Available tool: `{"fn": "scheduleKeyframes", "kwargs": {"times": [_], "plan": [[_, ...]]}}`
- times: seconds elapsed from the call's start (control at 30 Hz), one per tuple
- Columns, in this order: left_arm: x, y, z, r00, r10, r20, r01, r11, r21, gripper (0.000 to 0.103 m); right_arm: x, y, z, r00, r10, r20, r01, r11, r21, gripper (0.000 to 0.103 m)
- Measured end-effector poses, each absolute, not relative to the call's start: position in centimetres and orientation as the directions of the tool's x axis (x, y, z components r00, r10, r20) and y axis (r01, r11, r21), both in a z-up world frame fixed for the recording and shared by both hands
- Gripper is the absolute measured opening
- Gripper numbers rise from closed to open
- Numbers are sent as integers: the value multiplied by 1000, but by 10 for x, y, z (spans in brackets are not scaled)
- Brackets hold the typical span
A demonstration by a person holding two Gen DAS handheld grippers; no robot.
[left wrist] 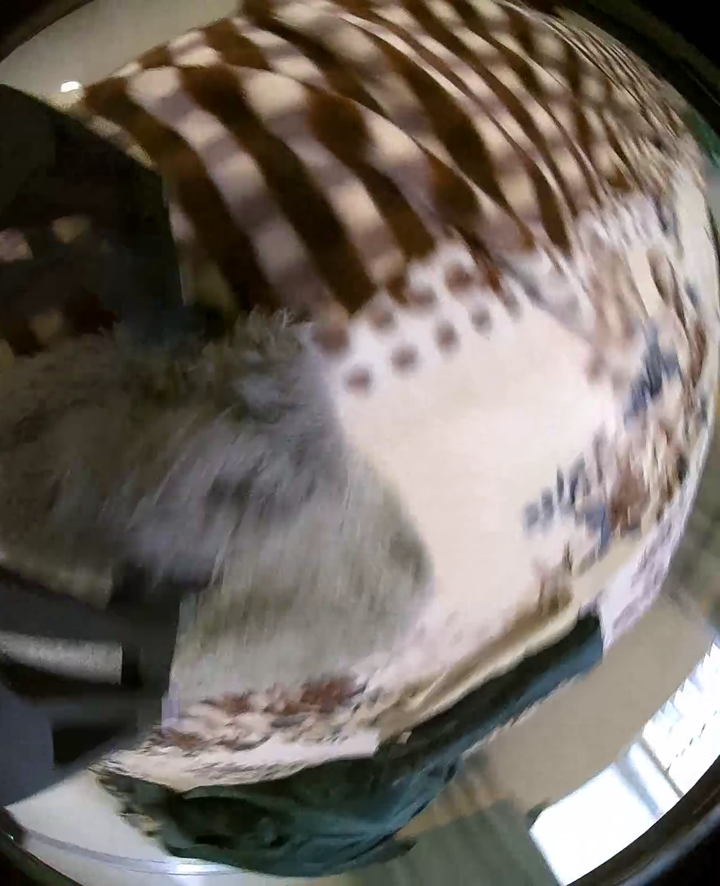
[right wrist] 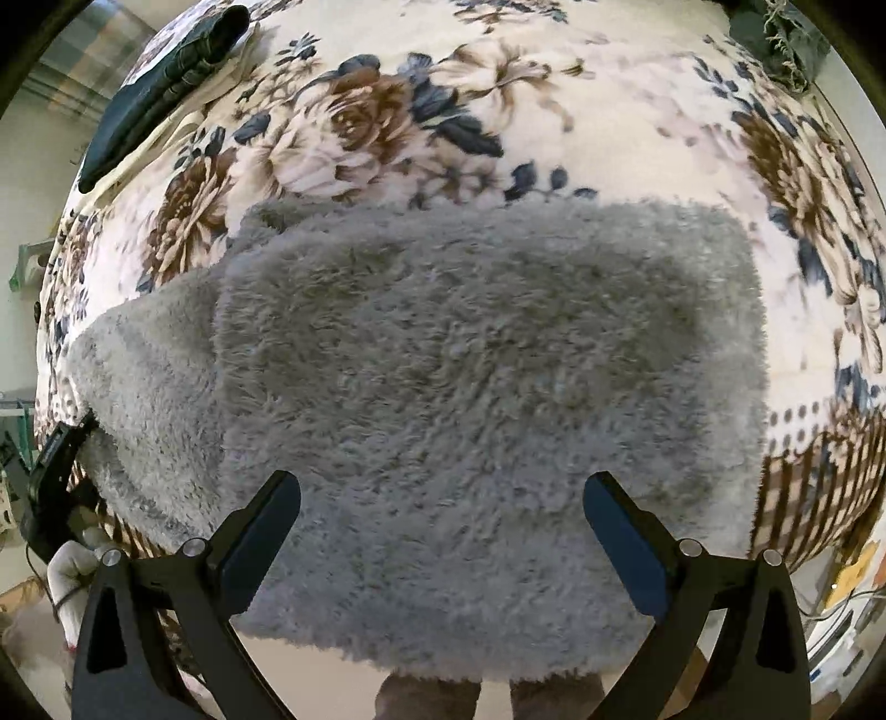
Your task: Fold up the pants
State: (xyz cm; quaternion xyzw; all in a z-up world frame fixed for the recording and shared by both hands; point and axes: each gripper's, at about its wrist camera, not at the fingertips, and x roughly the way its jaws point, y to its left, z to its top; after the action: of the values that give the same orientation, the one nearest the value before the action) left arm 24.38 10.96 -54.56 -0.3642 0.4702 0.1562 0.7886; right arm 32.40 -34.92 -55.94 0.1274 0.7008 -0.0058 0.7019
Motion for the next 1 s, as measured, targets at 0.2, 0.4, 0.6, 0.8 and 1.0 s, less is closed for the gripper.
{"fn": "scheduleKeyframes", "kwargs": {"times": [0.2,0.4,0.6,0.8,1.0], "plan": [[236,92,-503,624,-99,-775,-492,721,-488,21,321,-354,-560,30,191,-981,195,962,193,103],[220,28,-394,739,-165,-653,-300,787,-538,20,306,-394,-546,56,196,-979,223,953,204,103],[217,-117,-327,702,-388,-598,-32,821,-570,20,271,-466,-523,87,147,-985,297,940,167,95],[215,-274,-351,524,-552,-649,136,806,-575,20,221,-558,-510,83,59,-995,380,921,86,61],[211,-373,-395,338,-568,-750,189,822,-538,22,191,-637,-508,97,61,-993,458,883,99,91]]}}
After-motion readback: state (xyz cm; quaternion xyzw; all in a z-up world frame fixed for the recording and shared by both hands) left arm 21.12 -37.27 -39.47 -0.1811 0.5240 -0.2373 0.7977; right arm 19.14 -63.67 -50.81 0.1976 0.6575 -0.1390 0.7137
